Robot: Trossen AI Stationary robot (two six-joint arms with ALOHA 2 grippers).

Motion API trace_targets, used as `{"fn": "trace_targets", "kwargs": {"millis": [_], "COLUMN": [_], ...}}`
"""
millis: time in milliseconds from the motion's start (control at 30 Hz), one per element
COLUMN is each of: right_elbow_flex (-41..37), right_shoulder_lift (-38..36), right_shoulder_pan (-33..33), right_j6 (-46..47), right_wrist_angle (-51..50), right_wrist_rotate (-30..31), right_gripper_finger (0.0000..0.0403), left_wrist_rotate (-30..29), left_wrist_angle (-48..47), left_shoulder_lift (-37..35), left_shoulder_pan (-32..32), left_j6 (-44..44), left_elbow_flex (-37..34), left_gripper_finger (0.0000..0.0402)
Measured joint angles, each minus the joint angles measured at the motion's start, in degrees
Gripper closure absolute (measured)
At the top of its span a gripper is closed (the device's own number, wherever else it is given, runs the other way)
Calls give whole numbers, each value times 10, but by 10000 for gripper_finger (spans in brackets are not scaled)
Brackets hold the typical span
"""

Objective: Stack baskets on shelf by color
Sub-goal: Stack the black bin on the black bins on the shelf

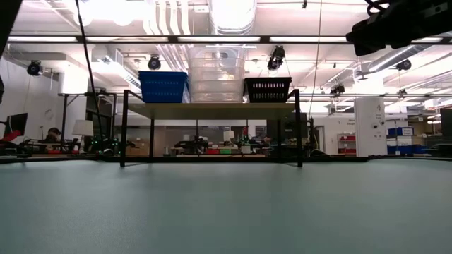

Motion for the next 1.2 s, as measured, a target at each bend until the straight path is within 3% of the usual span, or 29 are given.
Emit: {"fn": "trace_targets", "kwargs": {"millis": [200, 433, 733, 967, 1067, 1200], "right_elbow_flex": [0, -4, -20, -17, 10, 70], "right_shoulder_lift": [1, 2, 36, 105, 138, 188], "right_shoulder_pan": [0, 0, 8, 61, 91, 129], "right_j6": [24, 45, 79, 111, 147, 209], "right_wrist_angle": [-6, -3, 71, 206, 185, 82], "right_wrist_rotate": [0, 0, -39, -96, -95, -89], "right_gripper_finger": [394, 394, 394, 394, 394, 394], "left_wrist_rotate": [0, -21, -61, -84, -102, -110], "left_wrist_angle": [171, 419, 549, 712, 780, 857], "left_shoulder_lift": [-11, -28, -139, -245, -284, -326], "left_shoulder_pan": [-107, -185, -205, -202, -202, -202], "left_j6": [-13, -29, -59, -59, -59, -59], "left_elbow_flex": [-179, -379, -545, -710, -775, -843], "left_gripper_finger": [398, 398, 398, 398, 398, 398]}}
